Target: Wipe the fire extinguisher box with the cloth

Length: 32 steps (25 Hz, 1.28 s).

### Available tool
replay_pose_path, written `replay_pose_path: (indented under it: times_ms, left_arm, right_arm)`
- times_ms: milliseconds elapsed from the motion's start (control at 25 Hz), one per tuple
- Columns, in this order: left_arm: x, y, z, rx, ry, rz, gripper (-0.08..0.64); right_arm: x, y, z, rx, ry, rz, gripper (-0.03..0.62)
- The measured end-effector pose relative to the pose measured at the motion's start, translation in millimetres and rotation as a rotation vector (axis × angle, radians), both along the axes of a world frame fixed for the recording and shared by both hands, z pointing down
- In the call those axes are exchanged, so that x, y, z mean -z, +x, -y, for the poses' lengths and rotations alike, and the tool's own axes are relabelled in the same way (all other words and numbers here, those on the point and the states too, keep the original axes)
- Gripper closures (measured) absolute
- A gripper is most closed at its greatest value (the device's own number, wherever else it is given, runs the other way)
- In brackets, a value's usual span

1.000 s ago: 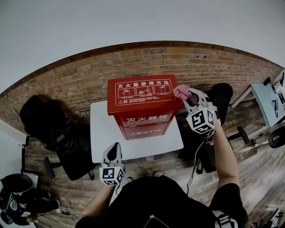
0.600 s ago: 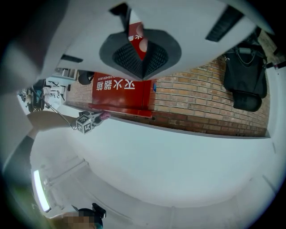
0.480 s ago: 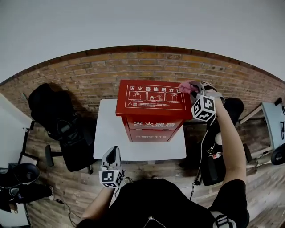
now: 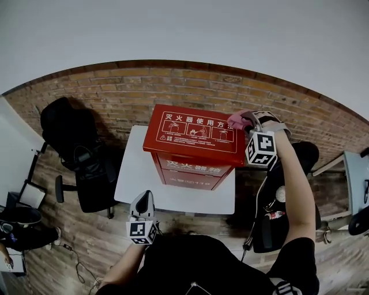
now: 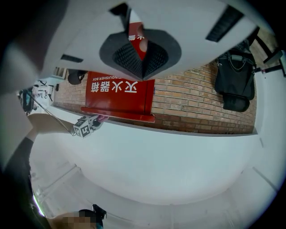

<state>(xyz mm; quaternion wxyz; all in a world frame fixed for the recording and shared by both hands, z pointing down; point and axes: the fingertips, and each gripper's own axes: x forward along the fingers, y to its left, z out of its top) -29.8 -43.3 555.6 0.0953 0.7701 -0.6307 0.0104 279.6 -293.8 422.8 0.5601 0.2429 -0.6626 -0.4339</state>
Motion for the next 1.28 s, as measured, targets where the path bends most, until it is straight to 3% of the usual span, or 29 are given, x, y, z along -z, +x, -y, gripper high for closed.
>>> replay_pose_path:
  times_ms: [360, 600, 1280]
  left_arm:
    - [10.2, 24.9, 5.3, 0.033, 0.026, 0.02, 0.541]
    - [10.8, 27.8, 19.0, -0.001, 0.028, 0.012, 0.541]
    - [7.4, -24.1, 62.5, -0.118, 0.011, -0.019, 0.541]
  right_arm:
    - [-2.8, -2.2, -1.9, 0.057, 0.049, -0.02, 0.485]
    - [-4.7, -5.2, -2.3, 0.049, 0.064, -0.046, 0.485]
    - [-4.9, -37.3, 3.3, -0.032, 0.053, -0.098, 0.485]
